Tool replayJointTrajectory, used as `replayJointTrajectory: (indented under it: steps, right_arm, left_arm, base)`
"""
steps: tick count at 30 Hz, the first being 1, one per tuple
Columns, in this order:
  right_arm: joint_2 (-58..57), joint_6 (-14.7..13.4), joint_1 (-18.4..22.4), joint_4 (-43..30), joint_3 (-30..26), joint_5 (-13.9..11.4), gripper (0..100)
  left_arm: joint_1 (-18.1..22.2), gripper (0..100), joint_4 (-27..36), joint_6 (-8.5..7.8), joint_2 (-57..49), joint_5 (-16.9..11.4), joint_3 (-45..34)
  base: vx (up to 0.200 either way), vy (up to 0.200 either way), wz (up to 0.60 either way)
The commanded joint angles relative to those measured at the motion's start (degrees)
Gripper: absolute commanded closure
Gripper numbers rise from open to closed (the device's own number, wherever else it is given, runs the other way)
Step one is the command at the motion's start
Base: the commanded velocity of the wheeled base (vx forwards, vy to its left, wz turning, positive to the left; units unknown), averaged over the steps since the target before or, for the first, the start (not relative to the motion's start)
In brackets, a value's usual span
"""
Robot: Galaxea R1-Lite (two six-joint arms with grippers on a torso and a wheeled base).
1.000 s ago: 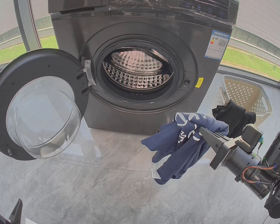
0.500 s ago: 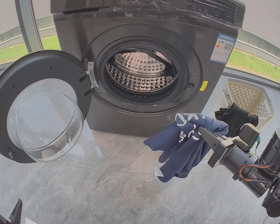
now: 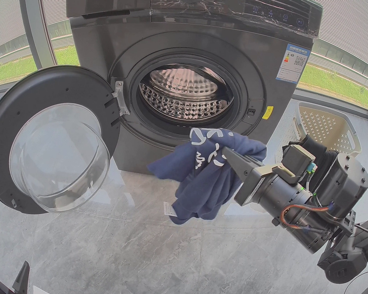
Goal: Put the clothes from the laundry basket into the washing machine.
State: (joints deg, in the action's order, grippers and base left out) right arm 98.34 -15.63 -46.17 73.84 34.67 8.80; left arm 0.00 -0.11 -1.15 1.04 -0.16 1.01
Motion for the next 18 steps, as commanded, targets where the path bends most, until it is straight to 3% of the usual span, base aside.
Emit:
replayJointTrajectory:
  steps: [1,5,7,11,14,18]
  right_arm:
    - [3.2,-0.5,-2.2,0.5,2.4,-1.8,100]
    - [6.8,0.0,-1.9,0.2,6.7,-1.6,100]
    - [8.4,0.1,-1.6,0.0,10.2,-1.6,100]
    - [10.9,0.1,-2.1,0.6,15.7,-1.4,100]
    - [11.2,0.1,-1.9,0.5,17.0,-1.6,100]
    - [10.6,0.1,-1.8,-0.2,18.0,-2.4,100]
  left_arm:
    - [0.0,0,-0.3,-1.67,-0.9,-0.8,-1.0]
    - [0.8,0,-7.1,2.46,1.2,-4.6,7.7]
    - [0.5,0,-6.6,2.9,4.9,-9.4,10.1]
    - [0.4,0,-4.7,4.93,14.7,-20.7,6.4]
    - [-0.1,0,-6.8,4.4,22.3,-25.9,5.7]
    - [-1.9,0,-12.1,3.26,32.5,-30.3,5.9]
  base:
    - [0.0,0.0,0.0]
    - [0.0,0.0,0.0]
    - [0.0,0.0,0.0]
    - [0.0,0.0,0.0]
    - [0.0,0.0,0.0]
    - [0.0,0.0,0.0]
